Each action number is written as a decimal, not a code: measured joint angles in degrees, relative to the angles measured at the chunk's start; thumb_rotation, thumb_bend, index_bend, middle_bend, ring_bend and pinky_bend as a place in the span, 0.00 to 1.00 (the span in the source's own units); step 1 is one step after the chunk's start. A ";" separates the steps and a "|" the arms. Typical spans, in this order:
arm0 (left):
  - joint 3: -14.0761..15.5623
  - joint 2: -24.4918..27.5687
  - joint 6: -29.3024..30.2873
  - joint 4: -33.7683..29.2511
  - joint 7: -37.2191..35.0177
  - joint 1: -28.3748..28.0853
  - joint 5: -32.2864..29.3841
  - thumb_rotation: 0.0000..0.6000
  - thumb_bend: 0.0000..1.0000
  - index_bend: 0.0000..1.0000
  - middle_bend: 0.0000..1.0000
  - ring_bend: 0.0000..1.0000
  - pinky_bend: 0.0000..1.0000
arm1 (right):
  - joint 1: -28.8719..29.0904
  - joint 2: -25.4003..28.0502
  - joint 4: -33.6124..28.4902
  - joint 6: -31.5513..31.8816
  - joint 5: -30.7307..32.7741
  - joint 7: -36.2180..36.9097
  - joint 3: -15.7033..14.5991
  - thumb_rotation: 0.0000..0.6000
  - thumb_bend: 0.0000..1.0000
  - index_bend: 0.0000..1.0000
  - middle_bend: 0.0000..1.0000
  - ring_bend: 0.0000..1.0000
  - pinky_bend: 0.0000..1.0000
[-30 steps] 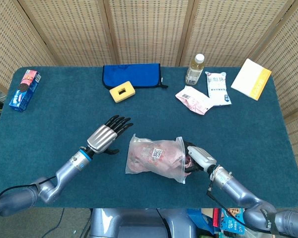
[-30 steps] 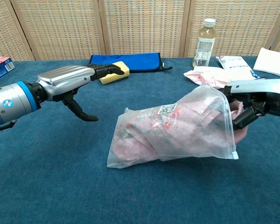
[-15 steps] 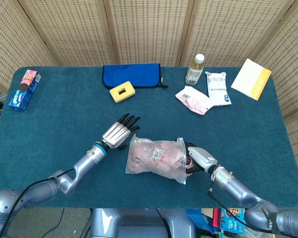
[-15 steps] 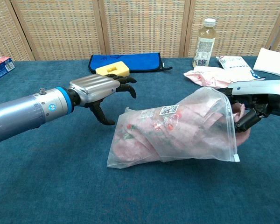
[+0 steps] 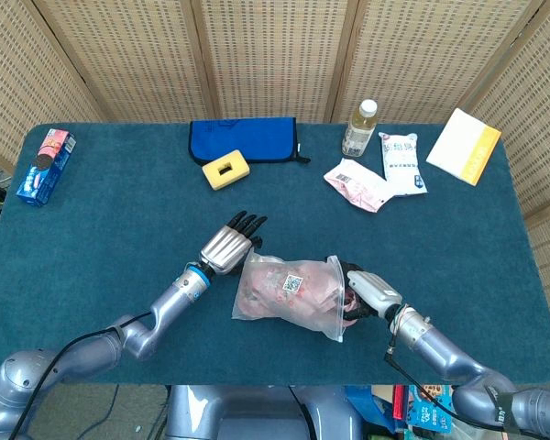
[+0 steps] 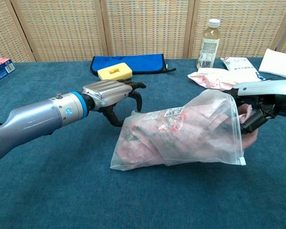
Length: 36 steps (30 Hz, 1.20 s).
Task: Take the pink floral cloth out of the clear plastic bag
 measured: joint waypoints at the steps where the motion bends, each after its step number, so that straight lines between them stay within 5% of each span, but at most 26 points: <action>1: -0.04 -0.18 -0.04 0.18 0.26 -0.08 -0.11 1.00 0.38 0.42 0.00 0.00 0.00 | -0.01 0.04 -0.03 0.00 -0.02 0.03 0.01 1.00 0.61 0.71 0.00 0.00 0.00; 21: -0.55 -0.65 0.40 1.01 2.04 0.24 -2.26 1.00 0.42 0.61 0.00 0.00 0.00 | -0.29 0.48 -0.38 0.30 -0.59 0.69 0.11 1.00 0.61 0.71 0.00 0.00 0.00; 36: 0.04 -0.53 1.72 2.08 -0.56 0.93 -1.43 1.00 0.51 0.64 0.00 0.00 0.00 | -0.52 0.55 -0.06 0.80 -0.43 0.43 0.10 1.00 0.61 0.71 0.00 0.00 0.00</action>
